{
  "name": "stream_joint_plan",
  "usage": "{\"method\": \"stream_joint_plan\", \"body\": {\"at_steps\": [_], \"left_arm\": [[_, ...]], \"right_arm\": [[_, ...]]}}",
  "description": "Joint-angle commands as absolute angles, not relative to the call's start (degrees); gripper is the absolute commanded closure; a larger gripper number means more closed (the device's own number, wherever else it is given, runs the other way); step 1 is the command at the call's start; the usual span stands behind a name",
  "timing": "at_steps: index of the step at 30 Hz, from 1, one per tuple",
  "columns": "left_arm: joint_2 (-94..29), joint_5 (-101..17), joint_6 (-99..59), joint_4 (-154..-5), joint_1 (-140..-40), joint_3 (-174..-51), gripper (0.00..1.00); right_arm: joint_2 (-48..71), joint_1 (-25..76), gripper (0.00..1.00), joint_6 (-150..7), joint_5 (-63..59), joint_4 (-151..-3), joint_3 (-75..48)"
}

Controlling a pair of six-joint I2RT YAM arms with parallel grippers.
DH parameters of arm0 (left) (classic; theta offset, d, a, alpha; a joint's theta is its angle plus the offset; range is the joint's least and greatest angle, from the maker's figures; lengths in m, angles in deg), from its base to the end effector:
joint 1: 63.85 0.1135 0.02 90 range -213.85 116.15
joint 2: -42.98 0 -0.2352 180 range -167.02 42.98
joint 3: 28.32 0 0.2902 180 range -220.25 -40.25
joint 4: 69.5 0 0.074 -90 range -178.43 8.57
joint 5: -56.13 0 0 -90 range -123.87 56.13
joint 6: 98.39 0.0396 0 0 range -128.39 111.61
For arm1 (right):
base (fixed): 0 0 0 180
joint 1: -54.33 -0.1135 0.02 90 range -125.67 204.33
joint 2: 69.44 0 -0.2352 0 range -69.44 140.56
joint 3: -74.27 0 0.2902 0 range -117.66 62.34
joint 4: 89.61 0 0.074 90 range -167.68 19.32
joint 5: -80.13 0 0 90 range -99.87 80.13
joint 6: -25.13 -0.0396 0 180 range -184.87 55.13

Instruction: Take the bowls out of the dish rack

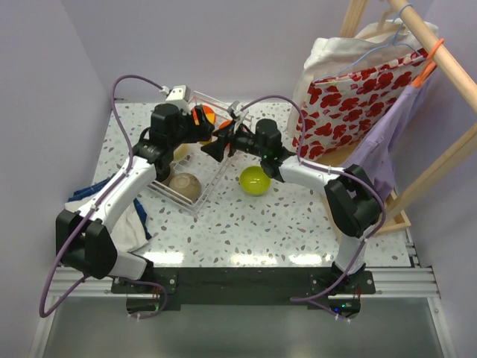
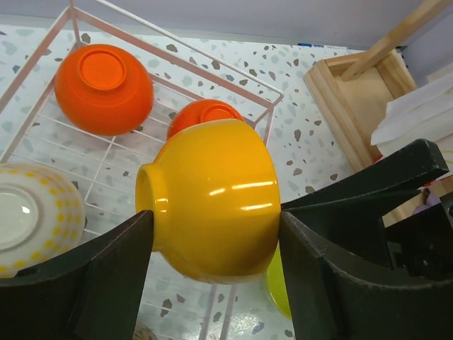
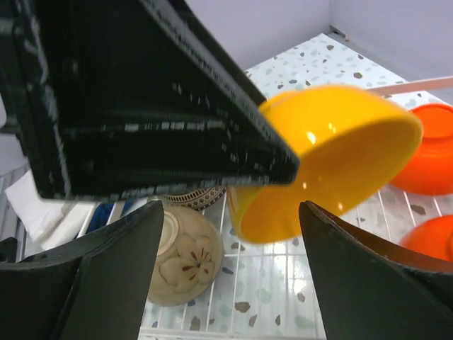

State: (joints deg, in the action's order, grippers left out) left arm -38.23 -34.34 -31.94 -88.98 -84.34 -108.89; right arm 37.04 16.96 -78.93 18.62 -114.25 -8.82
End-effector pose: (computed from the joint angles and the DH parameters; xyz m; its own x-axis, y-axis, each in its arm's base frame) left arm 0.3567 -0.1336 0.3036 -0.4381 -0.2628 -0.8596 0.1987 0.9043 -0.3778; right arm 0.3556 0.2953 0.2262 -0.2049 0.1122 -0.9723 -0.8893 0.3936 0.2328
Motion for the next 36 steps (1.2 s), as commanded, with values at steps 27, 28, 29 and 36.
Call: {"method": "stream_joint_plan", "body": {"at_steps": [27,28,29,36], "left_arm": [[-24.80,-35.99,-23.62,-86.51,-84.07,-105.73,0.00],[-24.18,-34.59,-22.46,-86.87,-84.07,-105.56,0.00],[-23.65,-34.06,-21.32,-87.31,-84.16,-105.29,0.00],[-18.12,-20.27,-12.96,-88.11,-85.91,-97.05,0.00]], "right_arm": [[23.74,16.71,1.00,-67.78,16.50,-95.89,-4.46],[22.08,16.71,1.00,-67.16,15.54,-91.35,-4.37],[21.01,16.71,1.00,-66.63,15.09,-88.95,-4.20],[14.33,16.62,1.00,-60.05,9.65,-66.54,-6.03]]}}
